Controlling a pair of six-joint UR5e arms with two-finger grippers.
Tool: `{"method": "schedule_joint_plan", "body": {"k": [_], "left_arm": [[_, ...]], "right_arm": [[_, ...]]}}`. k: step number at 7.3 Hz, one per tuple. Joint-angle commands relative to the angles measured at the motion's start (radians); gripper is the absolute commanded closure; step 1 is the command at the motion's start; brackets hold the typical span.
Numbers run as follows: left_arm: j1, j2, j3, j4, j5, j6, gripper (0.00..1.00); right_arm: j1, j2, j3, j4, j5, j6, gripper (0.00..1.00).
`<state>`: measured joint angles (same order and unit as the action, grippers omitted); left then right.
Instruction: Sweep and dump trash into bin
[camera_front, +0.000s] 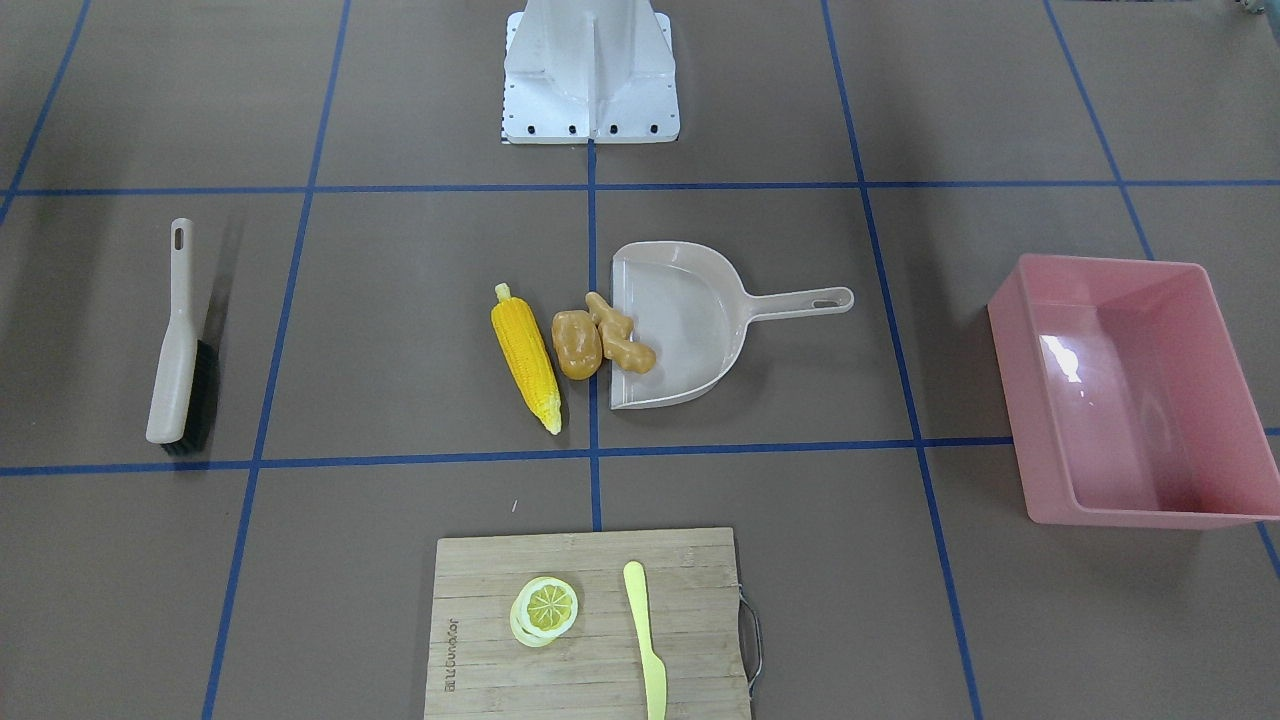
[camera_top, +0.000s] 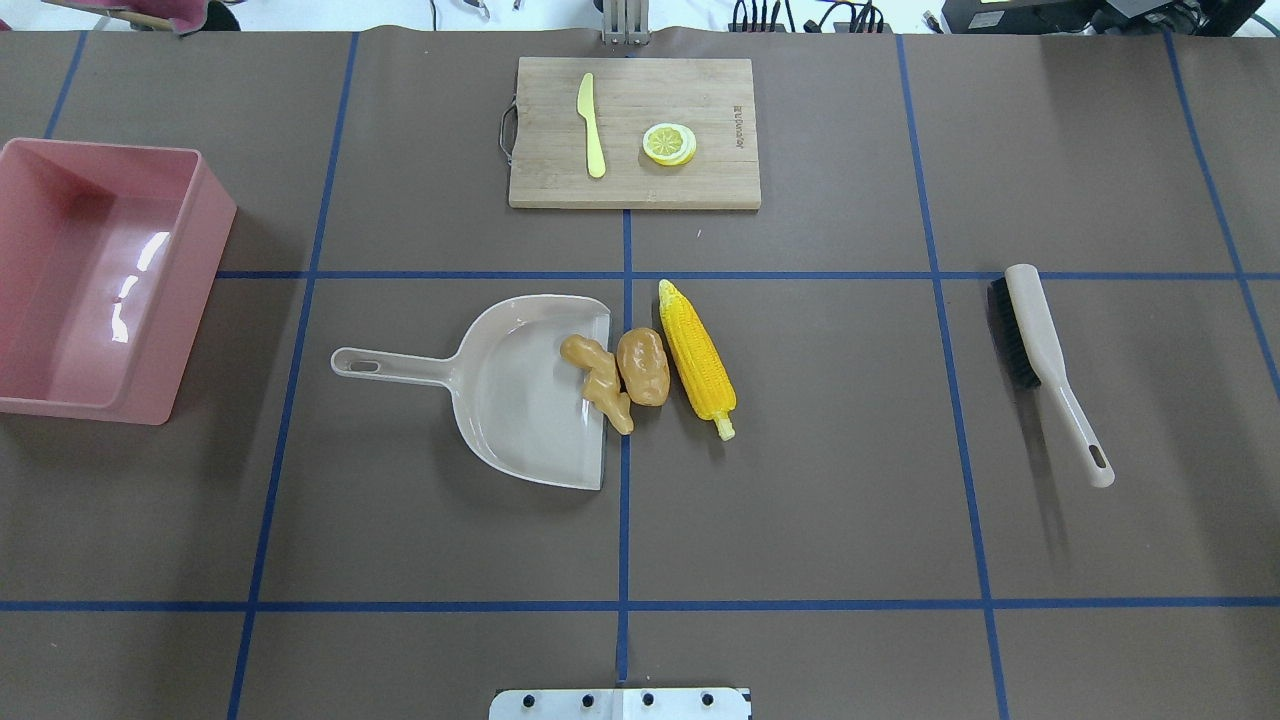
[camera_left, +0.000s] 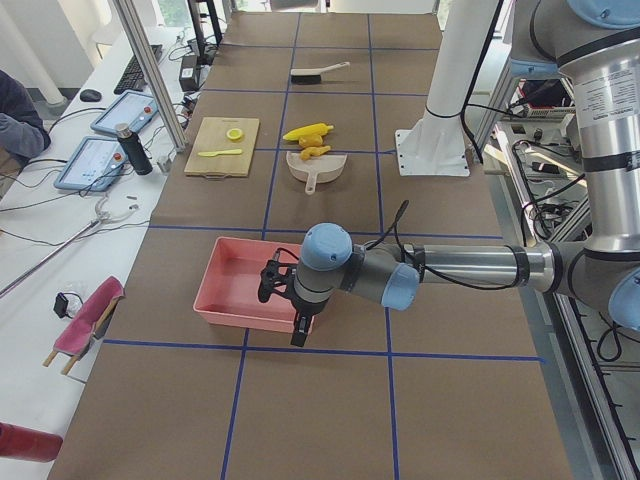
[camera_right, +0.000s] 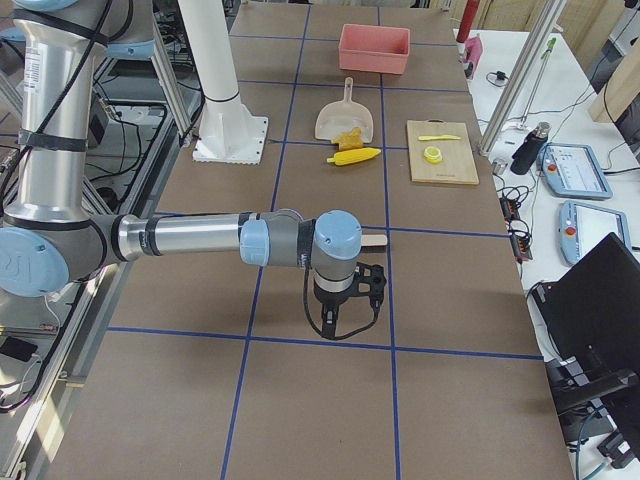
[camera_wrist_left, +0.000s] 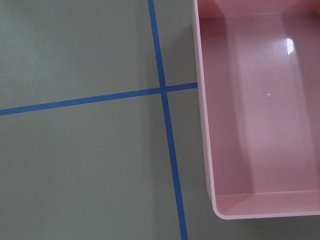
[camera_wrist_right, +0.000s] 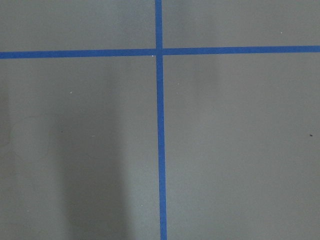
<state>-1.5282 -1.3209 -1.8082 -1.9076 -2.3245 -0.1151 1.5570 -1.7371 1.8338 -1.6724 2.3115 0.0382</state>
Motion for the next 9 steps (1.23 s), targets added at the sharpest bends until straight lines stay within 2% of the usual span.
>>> {"method": "schedule_joint_plan", "body": {"k": [1, 6, 8, 9], "left_arm": [[0.002, -0.001, -0.003, -0.001, -0.001, 0.000, 0.01], [0.011, -0.033, -0.017, -0.004, -0.001, 0.003, 0.01], [0.131, -0.104, -0.016, -0.001, 0.002, 0.003, 0.01], [0.137, -0.109, -0.023, -0.004, -0.015, 0.003, 0.01]], "right_arm": [[0.000, 0.001, 0.001, 0.003, -0.003, -0.009, 0.00], [0.000, -0.002, 0.002, 0.003, -0.004, 0.002, 0.00], [-0.002, -0.002, 0.001, -0.001, -0.006, 0.002, 0.00], [-0.006, -0.002, -0.001, 0.000, 0.000, -0.003, 0.00]]}}
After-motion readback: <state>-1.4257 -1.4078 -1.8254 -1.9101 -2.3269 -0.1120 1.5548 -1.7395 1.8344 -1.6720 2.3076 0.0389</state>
